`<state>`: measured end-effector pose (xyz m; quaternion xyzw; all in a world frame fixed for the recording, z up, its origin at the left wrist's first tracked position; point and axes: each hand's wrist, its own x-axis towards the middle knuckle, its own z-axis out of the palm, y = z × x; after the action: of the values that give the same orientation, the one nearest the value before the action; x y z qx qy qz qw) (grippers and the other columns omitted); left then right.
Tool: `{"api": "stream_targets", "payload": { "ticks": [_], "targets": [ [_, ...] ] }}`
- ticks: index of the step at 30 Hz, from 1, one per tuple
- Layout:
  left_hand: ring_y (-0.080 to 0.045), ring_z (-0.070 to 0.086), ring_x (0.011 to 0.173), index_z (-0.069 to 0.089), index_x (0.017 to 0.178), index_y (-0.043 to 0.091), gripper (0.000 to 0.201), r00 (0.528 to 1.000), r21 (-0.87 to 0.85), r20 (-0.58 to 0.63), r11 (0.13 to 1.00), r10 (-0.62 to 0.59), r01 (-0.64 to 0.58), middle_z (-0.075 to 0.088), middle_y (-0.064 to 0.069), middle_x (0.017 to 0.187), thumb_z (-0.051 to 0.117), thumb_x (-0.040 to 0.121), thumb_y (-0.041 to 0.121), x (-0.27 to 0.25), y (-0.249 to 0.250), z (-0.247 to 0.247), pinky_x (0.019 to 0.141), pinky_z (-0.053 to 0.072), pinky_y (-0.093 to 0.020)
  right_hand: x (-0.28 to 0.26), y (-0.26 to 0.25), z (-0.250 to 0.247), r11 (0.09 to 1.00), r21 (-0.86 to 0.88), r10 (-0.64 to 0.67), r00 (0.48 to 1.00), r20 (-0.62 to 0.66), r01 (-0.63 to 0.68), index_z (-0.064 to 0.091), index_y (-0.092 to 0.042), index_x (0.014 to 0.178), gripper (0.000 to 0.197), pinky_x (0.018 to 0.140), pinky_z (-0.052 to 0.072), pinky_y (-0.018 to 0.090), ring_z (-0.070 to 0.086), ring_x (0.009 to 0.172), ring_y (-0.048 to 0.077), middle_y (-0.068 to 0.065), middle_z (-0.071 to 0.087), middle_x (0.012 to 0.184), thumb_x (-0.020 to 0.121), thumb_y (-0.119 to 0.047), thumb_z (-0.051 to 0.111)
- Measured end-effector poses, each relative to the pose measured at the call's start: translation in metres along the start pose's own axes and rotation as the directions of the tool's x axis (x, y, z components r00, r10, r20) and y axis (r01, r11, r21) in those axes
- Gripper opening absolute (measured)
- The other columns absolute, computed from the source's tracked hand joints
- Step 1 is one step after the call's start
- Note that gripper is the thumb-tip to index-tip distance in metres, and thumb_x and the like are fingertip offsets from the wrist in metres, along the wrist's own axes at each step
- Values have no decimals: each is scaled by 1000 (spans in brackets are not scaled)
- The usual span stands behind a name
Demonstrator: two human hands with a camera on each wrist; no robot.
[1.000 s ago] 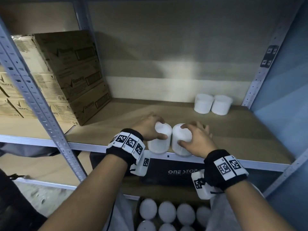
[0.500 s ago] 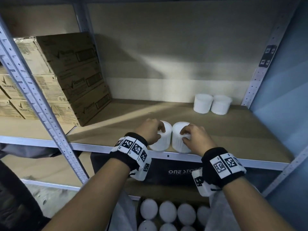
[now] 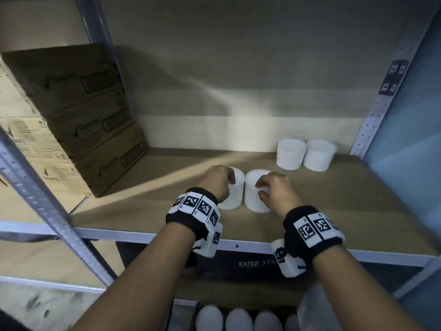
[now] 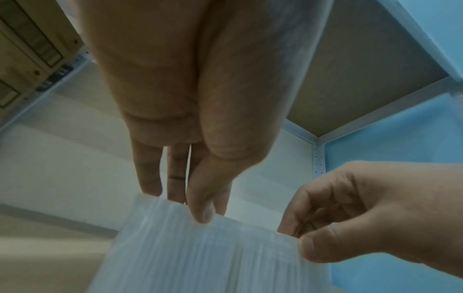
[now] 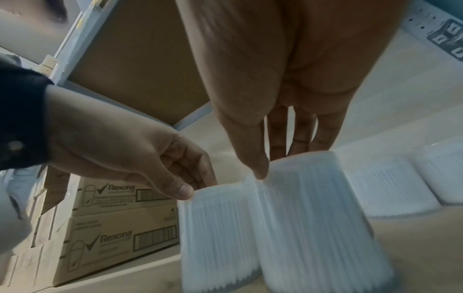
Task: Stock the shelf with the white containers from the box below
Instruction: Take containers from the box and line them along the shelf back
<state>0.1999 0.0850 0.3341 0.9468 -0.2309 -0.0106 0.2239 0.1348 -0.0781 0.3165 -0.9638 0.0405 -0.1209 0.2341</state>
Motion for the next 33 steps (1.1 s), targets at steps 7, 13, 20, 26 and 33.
{"api": "stream_targets", "payload": {
  "ticks": [7,13,20,26,33],
  "targets": [
    [-22,60,110,66,109,18,36,999,-44,-1,998,-49,49,61,-5,124,51,85,-5,54,-5,7,85,42,-22,46,14,3,997,-70,9,1000,6,-9,65,-9,116,31,94,45,31,55,111,28,11,62,117,87,-4,53],
    [-24,62,106,68,107,11,33,996,-25,-89,1000,-2,0,66,-10,116,49,85,-6,94,-6,16,80,42,-21,89,27,7,999,-49,-7,1000,-5,7,65,-5,110,27,88,44,28,58,107,26,11,63,112,85,-1,55],
    [-26,52,116,66,108,7,31,995,-29,-101,1000,3,-6,59,-11,118,48,86,-8,138,-11,23,92,43,-26,135,47,15,997,-61,-44,999,-14,43,66,-6,108,25,90,44,29,55,108,29,12,64,110,86,-3,57],
    [-26,54,114,68,105,8,31,993,-56,-122,998,-1,-6,60,-12,117,49,85,-8,165,-11,24,94,44,-28,160,56,16,995,-81,-60,997,-47,56,67,-5,110,26,92,43,27,59,107,28,12,65,113,86,-3,57],
    [-27,54,114,65,112,7,33,987,-55,-155,997,45,-54,59,-12,120,48,87,-7,178,-13,30,88,37,-20,176,60,12,993,-113,-33,999,-33,29,66,-8,115,30,99,42,30,57,112,28,13,63,119,87,-5,57]
  ]
}}
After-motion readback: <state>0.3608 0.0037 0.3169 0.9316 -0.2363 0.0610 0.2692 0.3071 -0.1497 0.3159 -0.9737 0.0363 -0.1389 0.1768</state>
